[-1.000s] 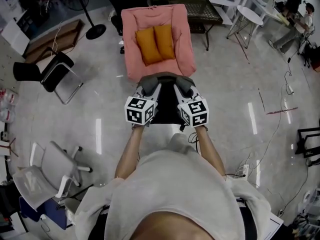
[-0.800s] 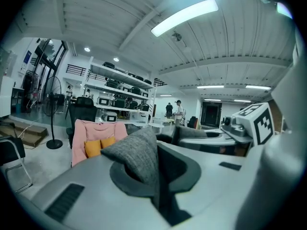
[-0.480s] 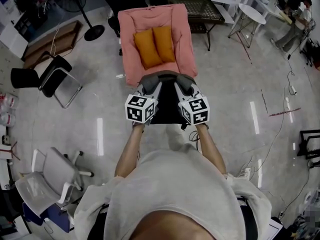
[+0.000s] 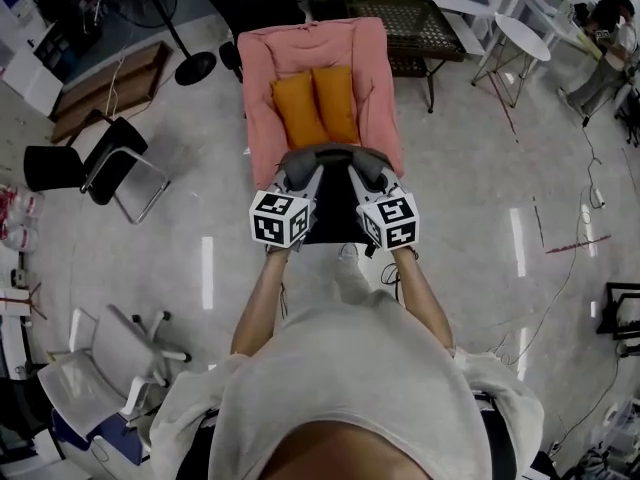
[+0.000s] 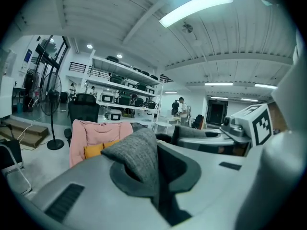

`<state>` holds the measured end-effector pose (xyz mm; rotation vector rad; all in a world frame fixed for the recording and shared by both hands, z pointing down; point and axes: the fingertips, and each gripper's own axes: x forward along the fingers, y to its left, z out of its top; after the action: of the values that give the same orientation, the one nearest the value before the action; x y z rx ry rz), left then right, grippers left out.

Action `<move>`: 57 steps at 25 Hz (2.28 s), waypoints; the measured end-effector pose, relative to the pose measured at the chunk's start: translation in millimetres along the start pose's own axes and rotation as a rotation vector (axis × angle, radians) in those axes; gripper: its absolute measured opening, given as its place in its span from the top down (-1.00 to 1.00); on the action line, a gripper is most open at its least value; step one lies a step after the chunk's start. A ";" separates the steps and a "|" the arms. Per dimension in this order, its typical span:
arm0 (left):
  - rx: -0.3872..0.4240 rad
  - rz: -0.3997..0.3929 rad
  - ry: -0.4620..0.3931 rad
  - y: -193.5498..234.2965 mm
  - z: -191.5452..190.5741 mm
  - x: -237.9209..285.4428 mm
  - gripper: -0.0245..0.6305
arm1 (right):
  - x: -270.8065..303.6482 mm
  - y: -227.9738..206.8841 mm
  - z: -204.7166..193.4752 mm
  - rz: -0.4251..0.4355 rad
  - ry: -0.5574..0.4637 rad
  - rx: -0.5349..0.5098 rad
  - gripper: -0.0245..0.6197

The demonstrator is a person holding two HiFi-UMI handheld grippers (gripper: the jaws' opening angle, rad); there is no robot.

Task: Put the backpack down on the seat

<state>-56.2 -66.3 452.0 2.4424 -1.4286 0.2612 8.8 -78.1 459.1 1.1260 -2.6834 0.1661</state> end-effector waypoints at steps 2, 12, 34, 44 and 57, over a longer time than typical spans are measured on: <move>-0.006 0.011 0.004 12.6 8.7 16.7 0.84 | 17.6 -14.5 6.3 0.012 0.001 0.002 0.84; -0.035 0.064 0.005 83.7 53.3 109.6 0.83 | 115.3 -91.1 36.2 0.070 0.011 -0.009 0.84; -0.091 0.118 0.036 165.0 72.7 215.7 0.83 | 227.9 -172.8 38.6 0.143 0.050 -0.002 0.84; -0.106 0.111 0.077 186.0 60.9 222.8 0.83 | 248.6 -169.1 24.9 0.146 0.090 0.027 0.84; -0.181 0.053 0.136 218.9 23.4 240.2 0.84 | 282.7 -168.1 -12.9 0.123 0.177 0.066 0.84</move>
<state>-129.5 -371.7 538.6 2.2018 -1.3956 0.2911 -61.1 -388.0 545.3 0.9168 -2.6060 0.3602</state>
